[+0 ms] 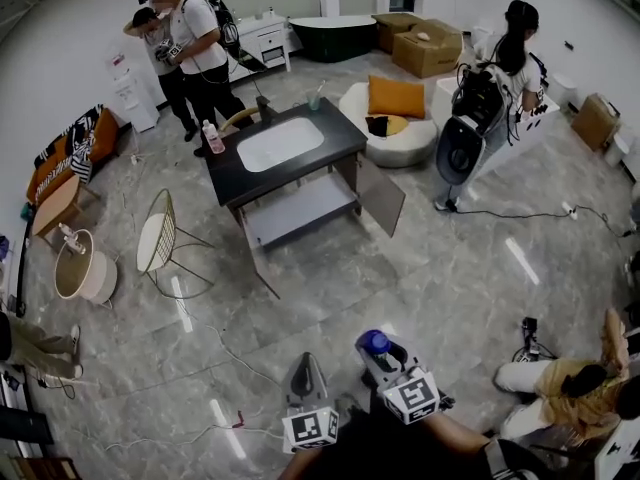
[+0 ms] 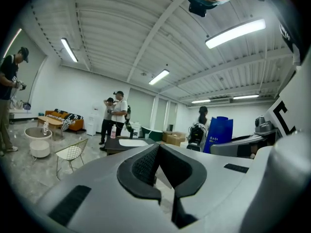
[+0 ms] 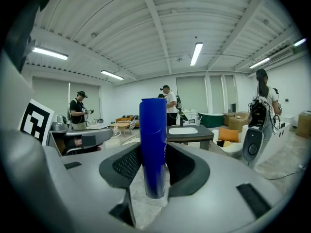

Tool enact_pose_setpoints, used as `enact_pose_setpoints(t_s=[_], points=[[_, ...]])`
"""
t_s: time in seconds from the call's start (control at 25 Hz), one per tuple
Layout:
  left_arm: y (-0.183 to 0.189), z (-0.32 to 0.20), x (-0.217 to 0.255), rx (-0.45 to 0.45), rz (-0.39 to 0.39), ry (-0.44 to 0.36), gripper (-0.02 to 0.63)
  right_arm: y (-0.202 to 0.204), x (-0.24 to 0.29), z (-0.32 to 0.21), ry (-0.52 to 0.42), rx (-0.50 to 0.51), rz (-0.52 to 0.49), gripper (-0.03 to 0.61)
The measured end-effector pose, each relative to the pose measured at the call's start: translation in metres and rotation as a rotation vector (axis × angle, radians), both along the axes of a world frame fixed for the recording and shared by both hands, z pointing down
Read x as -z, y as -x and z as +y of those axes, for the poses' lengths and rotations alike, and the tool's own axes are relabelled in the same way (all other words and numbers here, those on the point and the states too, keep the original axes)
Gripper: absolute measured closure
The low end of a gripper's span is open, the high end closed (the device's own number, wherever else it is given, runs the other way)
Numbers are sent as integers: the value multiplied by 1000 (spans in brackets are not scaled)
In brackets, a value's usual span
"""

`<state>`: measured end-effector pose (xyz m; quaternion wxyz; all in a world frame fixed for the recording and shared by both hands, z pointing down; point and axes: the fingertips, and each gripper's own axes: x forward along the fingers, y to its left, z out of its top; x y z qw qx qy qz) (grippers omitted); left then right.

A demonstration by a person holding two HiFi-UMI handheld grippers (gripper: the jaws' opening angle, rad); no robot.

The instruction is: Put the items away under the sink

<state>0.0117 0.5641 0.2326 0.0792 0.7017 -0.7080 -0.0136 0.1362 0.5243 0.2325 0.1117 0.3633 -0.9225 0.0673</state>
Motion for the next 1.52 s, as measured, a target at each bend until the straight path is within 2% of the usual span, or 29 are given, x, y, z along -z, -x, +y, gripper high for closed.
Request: enact_pose_setpoints(t_s=[0.2, 0.4, 0.72, 1.08, 1.2, 1.32, 1.52], points=[[5, -30, -5, -17, 0, 6, 598, 5, -10, -30, -24, 6, 33, 426], [16, -78, -9, -15, -12, 23, 598, 17, -16, -77, -3, 4, 12, 426], [39, -189, -9, 2, -21, 40, 598, 39, -14, -190, -10, 23, 25, 426], [34, -307, -7, -2, -17, 34, 598, 40, -6, -305, -27, 40, 36, 426], [36, -337, -6, -3, -21, 40, 598, 39, -11, -341, -33, 24, 41, 426], [43, -360, -11, -7, -15, 53, 598, 41, -20, -366, 0, 1, 38, 426], [66, -430, -27, -27, -11, 28, 598, 61, -39, -426, -7, -10, 60, 426]])
